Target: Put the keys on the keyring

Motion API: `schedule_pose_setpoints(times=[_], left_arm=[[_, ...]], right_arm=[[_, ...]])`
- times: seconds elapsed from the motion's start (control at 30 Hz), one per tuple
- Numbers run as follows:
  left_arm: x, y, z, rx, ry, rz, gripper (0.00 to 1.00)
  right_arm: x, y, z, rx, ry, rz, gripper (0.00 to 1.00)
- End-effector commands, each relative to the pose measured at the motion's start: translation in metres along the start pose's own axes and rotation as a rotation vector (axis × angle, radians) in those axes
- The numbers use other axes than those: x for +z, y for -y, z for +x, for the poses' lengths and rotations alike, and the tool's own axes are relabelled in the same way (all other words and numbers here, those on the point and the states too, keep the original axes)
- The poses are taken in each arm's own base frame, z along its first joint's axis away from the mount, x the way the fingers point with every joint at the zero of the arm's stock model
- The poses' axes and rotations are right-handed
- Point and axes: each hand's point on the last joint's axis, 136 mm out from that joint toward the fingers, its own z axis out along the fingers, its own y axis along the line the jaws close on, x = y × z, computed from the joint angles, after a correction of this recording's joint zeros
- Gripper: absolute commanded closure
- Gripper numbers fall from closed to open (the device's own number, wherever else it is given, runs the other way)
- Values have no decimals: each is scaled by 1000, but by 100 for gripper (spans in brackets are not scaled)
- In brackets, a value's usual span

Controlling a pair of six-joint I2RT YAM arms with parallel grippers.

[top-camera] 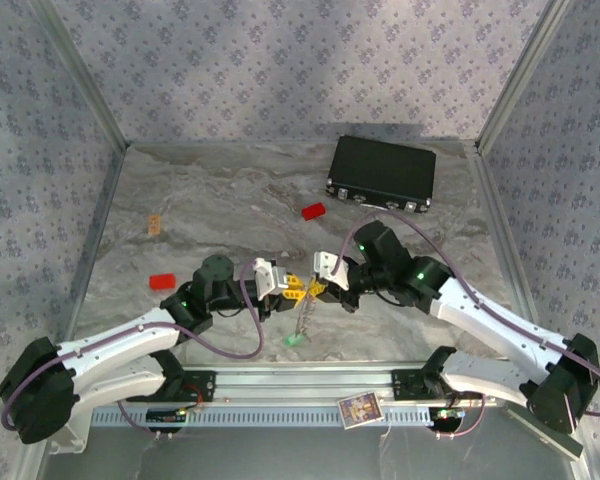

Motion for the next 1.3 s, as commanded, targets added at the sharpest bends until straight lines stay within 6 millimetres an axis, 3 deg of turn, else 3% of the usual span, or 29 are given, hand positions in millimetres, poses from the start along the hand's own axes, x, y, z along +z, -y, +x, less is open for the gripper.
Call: schedule_pose_setpoints(times=[0.0, 0.2, 0.23, 0.3, 0.37, 0.7, 1.1, 1.27], left_arm=[[-1, 1, -16, 39, 24, 10, 81], [0, 3, -14, 40, 19, 24, 96], [0, 3, -14, 40, 19, 25, 98], [0, 3, -14, 42, 24, 24, 100], [-1, 2, -15, 38, 39, 14, 100], [-2, -9, -29, -47, 192, -45, 100], [-8, -10, -38, -68, 272, -60, 100], [-11, -11, -42, -64, 288, -73, 100]], right_arm=[[-4, -1, -2, -52, -51, 1, 100], [-2, 1, -9, -68, -33, 4, 100], [-2, 3, -9, -63, -27, 21, 96], [-4, 9, -3, -41, -19, 67, 74], [-5, 14, 3, -22, -9, 105, 70], [6, 12, 20, 83, 44, 144, 70], [15, 17, 13, 96, 124, 163, 68], [10, 23, 8, 93, 178, 218, 60]])
